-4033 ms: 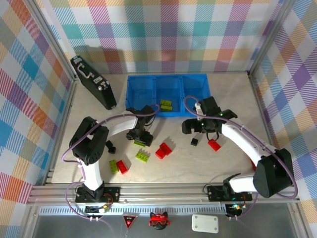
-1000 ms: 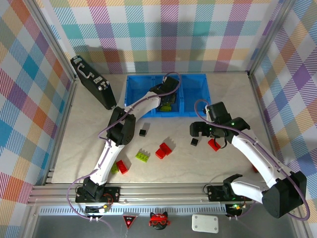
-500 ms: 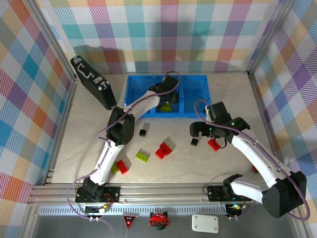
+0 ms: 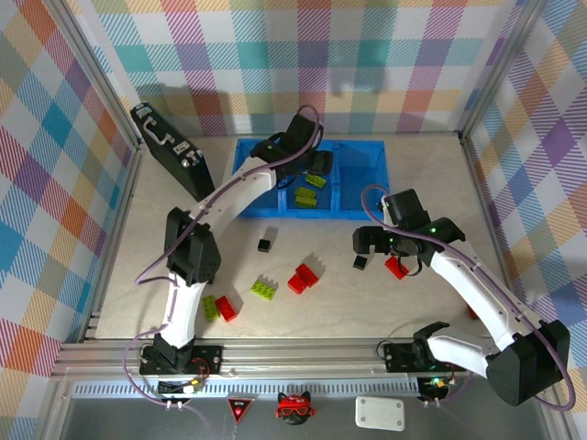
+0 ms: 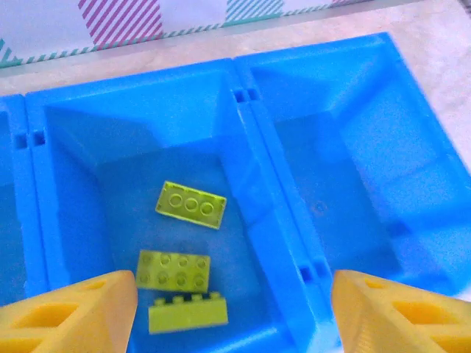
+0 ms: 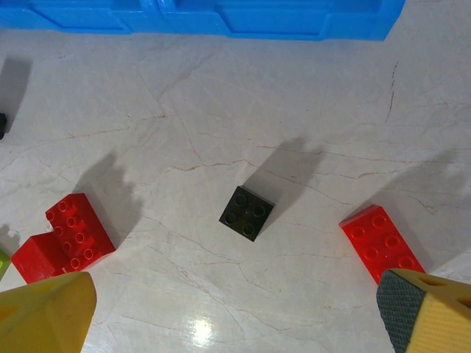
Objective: Sort the legos into containers by color
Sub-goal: Place the lego in the container, then pick up the lego from the middle-right of the table.
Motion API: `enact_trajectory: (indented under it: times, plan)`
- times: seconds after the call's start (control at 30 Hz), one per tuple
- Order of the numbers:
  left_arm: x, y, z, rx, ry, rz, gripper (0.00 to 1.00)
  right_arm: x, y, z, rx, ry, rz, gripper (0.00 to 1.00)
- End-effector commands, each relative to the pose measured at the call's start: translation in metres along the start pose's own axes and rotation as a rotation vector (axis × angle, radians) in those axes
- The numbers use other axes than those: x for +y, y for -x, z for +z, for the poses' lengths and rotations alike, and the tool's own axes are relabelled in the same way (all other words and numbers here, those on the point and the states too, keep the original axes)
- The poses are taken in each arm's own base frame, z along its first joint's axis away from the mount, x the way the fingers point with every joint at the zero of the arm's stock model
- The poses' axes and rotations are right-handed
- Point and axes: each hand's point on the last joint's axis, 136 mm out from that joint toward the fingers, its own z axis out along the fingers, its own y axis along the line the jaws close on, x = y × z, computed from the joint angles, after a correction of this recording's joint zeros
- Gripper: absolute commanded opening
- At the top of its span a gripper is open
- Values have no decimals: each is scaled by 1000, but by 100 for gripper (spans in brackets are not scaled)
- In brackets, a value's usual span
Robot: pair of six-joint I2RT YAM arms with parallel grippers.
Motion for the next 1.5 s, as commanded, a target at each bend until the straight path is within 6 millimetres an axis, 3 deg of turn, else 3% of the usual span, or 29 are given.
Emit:
enact_trajectory:
  times: [0.0,0.23,0.5,0.73,0.97,1.13,1.47]
  plan:
    - [5,-43,-21,124,-12,-19,70,0,1,0,19,-6,3,98]
    - [29,-102,-67,206,11,-82,70,-3,-12,18,94,-22,47,94]
    - [75,-149,-107,308,87,-99,70,-43,-26,40,162,-112,268,88]
    - [123,-151,-141,321,140,-66,71,-82,-36,37,148,-321,584,87]
    - [161,-159,-135,245,156,-54,72,-87,-43,41,102,-340,865,91]
    - [170,-161,-135,202,166,-72,72,-90,-55,53,159,-362,1022,94]
    - [177,-156,-140,166,180,-86,72,-87,-59,79,246,-366,1088,94]
